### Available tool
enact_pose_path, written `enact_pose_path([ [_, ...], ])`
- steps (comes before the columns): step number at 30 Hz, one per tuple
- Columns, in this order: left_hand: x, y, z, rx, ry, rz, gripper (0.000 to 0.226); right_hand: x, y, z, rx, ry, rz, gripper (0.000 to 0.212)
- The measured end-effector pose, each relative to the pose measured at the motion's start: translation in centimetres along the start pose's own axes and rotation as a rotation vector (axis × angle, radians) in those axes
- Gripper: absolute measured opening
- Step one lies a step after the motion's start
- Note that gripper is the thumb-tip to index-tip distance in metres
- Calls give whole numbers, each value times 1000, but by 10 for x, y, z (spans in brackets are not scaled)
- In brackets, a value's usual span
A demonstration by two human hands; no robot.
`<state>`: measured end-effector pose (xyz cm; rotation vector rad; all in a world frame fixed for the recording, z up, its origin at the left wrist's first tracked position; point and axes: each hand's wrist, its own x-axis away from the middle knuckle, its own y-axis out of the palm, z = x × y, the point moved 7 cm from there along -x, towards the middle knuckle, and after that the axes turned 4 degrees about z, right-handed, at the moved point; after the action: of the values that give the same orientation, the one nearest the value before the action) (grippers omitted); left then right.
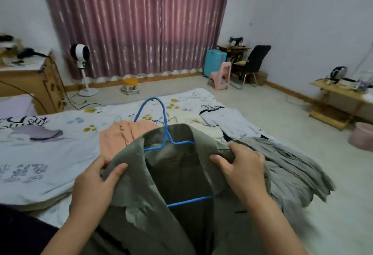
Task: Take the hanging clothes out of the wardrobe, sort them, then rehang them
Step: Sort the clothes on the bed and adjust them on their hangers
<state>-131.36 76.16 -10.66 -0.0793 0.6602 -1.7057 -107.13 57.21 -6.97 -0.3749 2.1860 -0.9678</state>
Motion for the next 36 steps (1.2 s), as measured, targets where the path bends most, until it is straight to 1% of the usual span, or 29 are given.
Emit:
enact_pose_path([
  [4,22,-11,35,51,77,-75,17,25,-53,1,-42,0,133,36],
  [7,34,-10,53,54,123,-107,18,44,-86,11,-54,28,129,35],
  [10,49,-1,79,98,194,-136,13,60,-117,25,-111,54,113,20],
  [13,67,14,108,162,291,-211,21,75,-146,41,-106,62,195,21],
  [17,92,44,145,246,385,-339,33,93,-183,77,-110,162,330,6],
  [18,100,52,153,266,402,-367,34,97,-193,87,-110,175,361,5],
  [20,118,67,171,295,452,-409,39,107,-216,106,-89,217,431,35],
  [21,128,75,180,310,483,-428,47,111,-226,117,-86,244,451,44],
  [23,146,92,196,318,563,-445,63,121,-245,140,-90,293,463,47],
  [24,156,100,206,310,611,-457,61,125,-254,153,-99,313,468,45],
  [26,177,120,224,279,668,-518,43,133,-271,182,-114,359,472,41],
  [30,213,166,249,207,648,-653,35,140,-305,234,-109,396,501,41],
  [32,231,185,263,193,663,-653,37,136,-318,256,-94,391,479,37],
  [34,248,203,277,200,669,-642,33,131,-328,275,-68,366,439,27],
  [36,261,222,286,228,638,-626,33,125,-339,292,-9,335,396,8],
])
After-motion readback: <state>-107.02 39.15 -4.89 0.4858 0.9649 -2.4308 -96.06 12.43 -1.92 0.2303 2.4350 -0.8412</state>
